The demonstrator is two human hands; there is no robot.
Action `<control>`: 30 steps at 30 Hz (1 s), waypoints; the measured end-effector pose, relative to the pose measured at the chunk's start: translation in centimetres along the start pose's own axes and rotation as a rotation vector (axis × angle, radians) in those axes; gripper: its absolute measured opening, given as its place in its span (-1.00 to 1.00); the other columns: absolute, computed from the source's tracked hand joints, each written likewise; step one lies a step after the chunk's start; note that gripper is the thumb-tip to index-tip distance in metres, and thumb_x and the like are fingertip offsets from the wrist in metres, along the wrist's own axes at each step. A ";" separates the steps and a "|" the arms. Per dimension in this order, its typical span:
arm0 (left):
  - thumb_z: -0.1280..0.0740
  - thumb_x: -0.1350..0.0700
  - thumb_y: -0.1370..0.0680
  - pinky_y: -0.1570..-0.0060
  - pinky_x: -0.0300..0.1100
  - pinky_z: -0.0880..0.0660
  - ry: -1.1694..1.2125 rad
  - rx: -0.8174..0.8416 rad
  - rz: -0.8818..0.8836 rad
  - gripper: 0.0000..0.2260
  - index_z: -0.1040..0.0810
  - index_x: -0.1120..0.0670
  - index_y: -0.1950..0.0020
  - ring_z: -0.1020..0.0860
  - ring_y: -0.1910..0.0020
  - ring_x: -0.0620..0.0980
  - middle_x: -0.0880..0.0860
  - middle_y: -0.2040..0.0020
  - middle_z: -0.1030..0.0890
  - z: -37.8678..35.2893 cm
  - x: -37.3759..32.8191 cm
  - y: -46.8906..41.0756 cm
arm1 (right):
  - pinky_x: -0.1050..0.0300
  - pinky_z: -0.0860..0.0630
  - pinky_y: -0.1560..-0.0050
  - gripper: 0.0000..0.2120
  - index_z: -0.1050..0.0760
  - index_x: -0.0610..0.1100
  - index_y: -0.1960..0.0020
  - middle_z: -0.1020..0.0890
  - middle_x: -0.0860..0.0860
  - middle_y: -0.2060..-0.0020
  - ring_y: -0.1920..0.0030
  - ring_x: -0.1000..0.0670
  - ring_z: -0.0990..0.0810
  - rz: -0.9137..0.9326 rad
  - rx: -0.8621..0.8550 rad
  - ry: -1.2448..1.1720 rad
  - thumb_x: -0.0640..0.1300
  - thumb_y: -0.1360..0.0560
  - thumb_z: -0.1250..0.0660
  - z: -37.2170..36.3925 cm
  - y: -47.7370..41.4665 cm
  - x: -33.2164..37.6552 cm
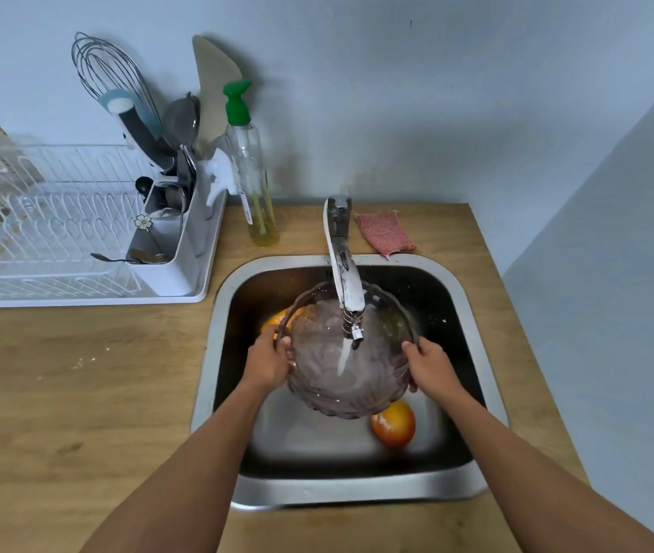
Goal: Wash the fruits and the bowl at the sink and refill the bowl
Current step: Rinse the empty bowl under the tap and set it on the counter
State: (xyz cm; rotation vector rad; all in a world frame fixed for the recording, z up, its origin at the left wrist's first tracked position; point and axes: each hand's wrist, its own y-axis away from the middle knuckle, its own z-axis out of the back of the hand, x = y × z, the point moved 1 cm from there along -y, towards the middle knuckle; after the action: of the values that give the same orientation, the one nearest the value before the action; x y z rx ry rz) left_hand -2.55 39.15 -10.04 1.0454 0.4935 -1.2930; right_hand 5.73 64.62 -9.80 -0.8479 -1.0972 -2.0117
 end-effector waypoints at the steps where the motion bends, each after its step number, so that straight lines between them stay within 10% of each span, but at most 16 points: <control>1: -0.22 0.18 -0.62 0.14 -0.16 -0.57 0.036 0.009 0.020 -0.88 -0.51 0.07 -0.12 -0.62 0.19 0.02 0.12 0.07 -0.64 -0.7 0.3 0.0 | 0.02 -0.54 0.40 -0.79 -0.48 -0.09 0.14 -0.60 -0.11 0.29 0.43 -0.05 -0.55 0.036 -0.021 0.026 -0.10 -0.61 -0.15 0.6 0.0 0.1; 5: -0.30 0.13 -0.52 -0.13 0.20 -0.55 0.228 0.094 0.136 -0.80 -0.51 -0.15 -0.06 -0.63 -0.07 0.15 0.07 -0.10 -0.67 -4.8 4.1 -1.6 | -0.04 -0.56 0.15 -0.79 -0.50 -0.13 0.14 -0.64 -0.07 0.25 0.22 -0.04 -0.61 0.177 -0.161 0.188 -0.11 -0.59 -0.15 3.0 -0.1 1.4; 9: -0.28 0.31 -0.53 -0.18 0.23 -0.52 0.336 0.152 0.222 -0.70 -0.43 0.04 -0.20 -0.59 -0.15 0.18 0.13 -0.15 -0.62 -6.1 1.6 -0.1 | 0.09 -0.47 0.26 -0.79 -0.49 -0.15 0.10 -0.62 -0.06 0.24 0.22 -0.02 -0.58 0.268 -0.199 0.288 -0.09 -0.59 -0.15 4.1 0.0 2.7; 14: -0.18 0.27 -0.63 0.40 -0.11 -0.61 0.478 0.239 0.350 -0.78 -0.40 0.11 -0.26 -0.61 0.24 0.10 0.12 0.08 -0.60 -6.1 -0.4 1.4 | 0.05 -0.50 0.15 -0.79 -0.50 -0.18 -0.03 -0.63 -0.11 0.15 0.15 -0.10 -0.59 0.243 -0.274 0.235 -0.12 -0.61 -0.12 3.7 0.5 2.1; 18: -0.28 0.30 -0.56 0.39 -0.13 -0.60 0.525 0.309 0.366 -0.68 -0.40 0.05 -0.27 -0.65 0.13 0.14 0.15 -0.14 -0.62 -5.5 -0.6 1.7 | -0.02 -0.62 0.38 -0.81 -0.45 -0.17 0.00 -0.63 -0.17 0.23 0.41 -0.10 -0.64 0.132 -0.173 0.084 -0.13 -0.62 -0.10 2.7 0.9 0.8; 30: -0.09 0.07 -0.62 0.12 0.08 -0.66 0.326 0.005 0.191 -0.67 -0.41 -0.05 -0.37 -0.55 -0.16 0.15 0.11 -0.23 -0.53 0.9 0.1 1.0 | 0.18 -0.43 0.55 -0.75 -0.23 -0.09 -0.20 -0.64 -0.22 0.16 0.38 -0.12 -0.62 -0.087 0.075 -0.033 -0.19 -0.56 -0.19 -4.1 1.5 -0.4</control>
State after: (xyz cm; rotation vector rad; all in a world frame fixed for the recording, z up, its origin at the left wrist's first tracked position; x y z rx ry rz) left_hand -1.80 38.30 -9.34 1.2837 0.6196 -0.9598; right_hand 6.28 60.53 -11.23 -0.8104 -1.2397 -2.0202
